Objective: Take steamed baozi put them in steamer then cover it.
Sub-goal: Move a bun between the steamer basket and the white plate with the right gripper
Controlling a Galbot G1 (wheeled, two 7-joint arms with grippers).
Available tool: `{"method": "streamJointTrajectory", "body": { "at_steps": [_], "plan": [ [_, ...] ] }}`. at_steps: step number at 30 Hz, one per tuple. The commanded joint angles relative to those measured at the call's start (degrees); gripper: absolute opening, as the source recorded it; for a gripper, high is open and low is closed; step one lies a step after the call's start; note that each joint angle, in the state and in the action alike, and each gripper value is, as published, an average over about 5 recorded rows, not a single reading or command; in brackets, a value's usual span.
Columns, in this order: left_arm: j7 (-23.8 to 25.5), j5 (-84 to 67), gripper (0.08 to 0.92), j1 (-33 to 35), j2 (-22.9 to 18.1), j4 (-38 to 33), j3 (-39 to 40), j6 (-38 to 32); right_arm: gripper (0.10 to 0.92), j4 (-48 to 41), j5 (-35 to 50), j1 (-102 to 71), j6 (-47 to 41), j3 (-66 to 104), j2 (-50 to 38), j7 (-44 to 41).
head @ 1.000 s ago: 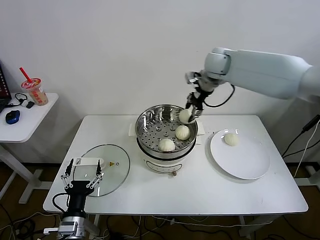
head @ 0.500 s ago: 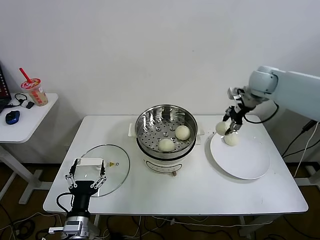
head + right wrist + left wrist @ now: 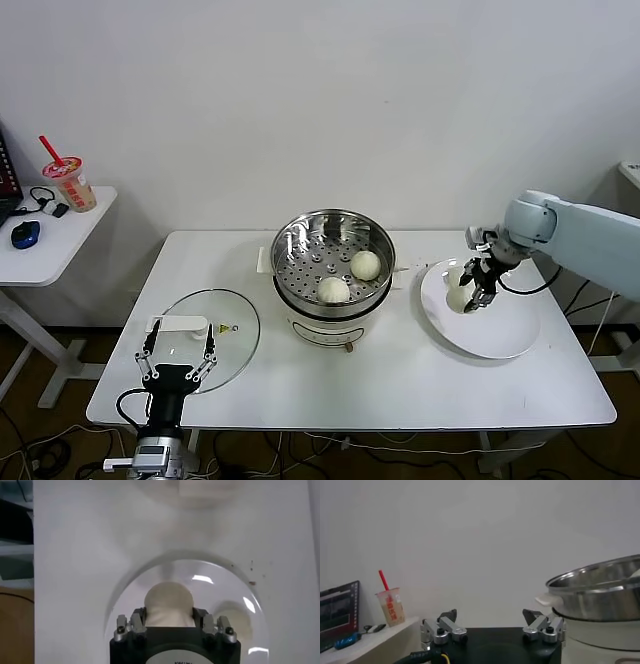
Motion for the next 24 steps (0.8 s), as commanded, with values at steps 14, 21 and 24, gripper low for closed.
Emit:
{"method": "streamJointTrajectory", "body": {
  "at_steps": [14, 21, 24],
  "plan": [
    [-0.08, 1.08, 0.823, 0.15, -0.18, 1.13, 0.40, -0.30, 0.619, -7.55, -4.37, -10.83, -0.02, 10.15, 5.79, 1.00],
    [-0.09, 1.24, 0.823, 0.08, -0.17, 1.53, 0.58, -0.42, 0.619, -6.79, -4.27, -10.82, -0.05, 9.71, 5.53, 1.05],
    [-0.09, 1.28, 0.823, -0.11, -0.11, 1.64, 0.58, -0.41, 0.619, -6.69, -4.26, -11.17, -0.06, 9.87, 5.42, 1.19]
  ]
}}
